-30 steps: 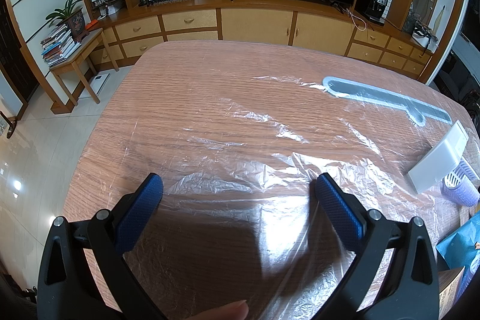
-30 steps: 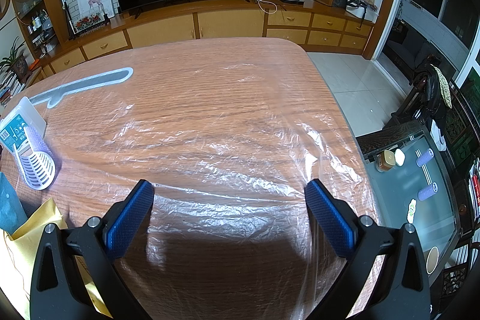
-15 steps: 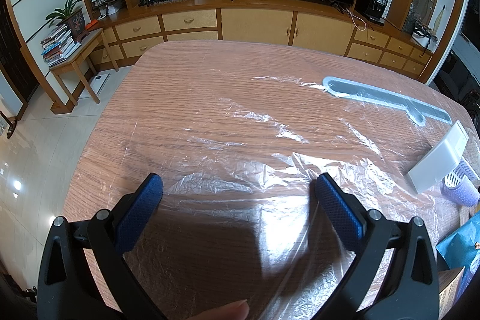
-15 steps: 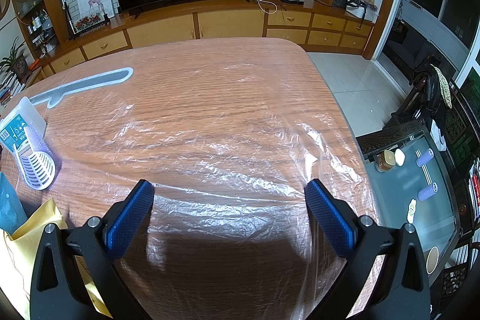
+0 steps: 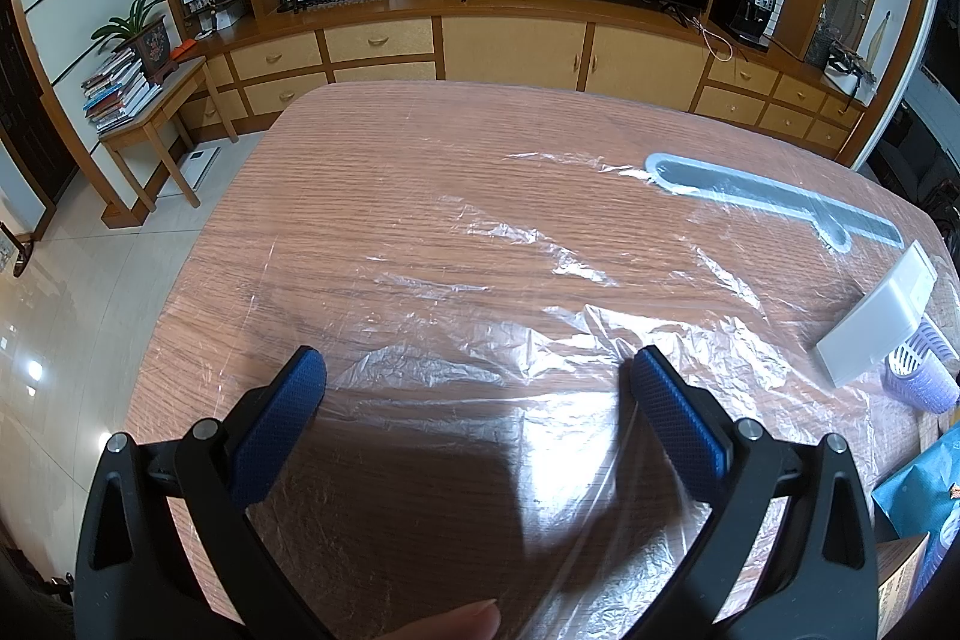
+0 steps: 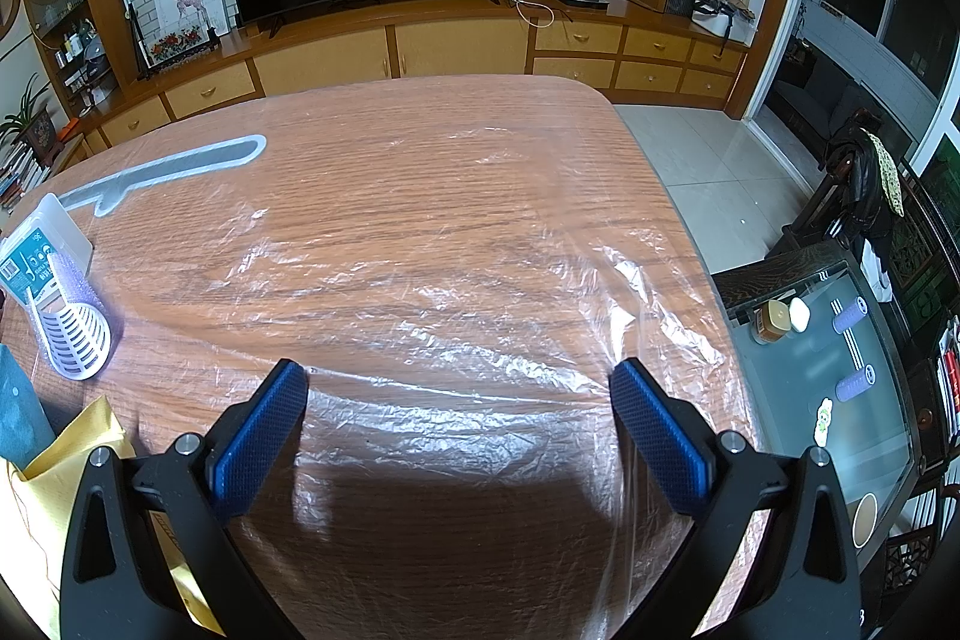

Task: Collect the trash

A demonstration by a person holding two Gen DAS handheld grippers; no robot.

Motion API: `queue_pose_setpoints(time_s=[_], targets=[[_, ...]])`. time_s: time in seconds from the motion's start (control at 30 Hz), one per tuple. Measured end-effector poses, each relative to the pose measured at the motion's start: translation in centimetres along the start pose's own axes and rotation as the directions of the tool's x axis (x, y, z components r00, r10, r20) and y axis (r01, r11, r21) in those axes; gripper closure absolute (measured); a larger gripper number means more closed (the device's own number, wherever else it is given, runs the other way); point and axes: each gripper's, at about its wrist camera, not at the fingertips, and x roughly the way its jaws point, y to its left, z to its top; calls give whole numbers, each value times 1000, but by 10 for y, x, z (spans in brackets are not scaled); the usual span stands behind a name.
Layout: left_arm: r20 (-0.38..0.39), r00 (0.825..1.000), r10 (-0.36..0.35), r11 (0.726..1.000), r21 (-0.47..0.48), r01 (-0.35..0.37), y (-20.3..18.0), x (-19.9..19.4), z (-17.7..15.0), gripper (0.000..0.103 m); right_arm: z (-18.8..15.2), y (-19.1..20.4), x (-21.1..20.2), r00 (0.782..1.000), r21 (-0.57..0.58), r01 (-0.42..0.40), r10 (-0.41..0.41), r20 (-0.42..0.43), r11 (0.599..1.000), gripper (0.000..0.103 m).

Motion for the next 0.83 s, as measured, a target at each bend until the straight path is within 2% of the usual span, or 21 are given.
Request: queue_pose_setpoints(time_s=[0.83], targets=[[0,1000,2,1000,-2,-2,-3,-1,2,1,0,0,0,1000,0,0,0,0,1000,4]])
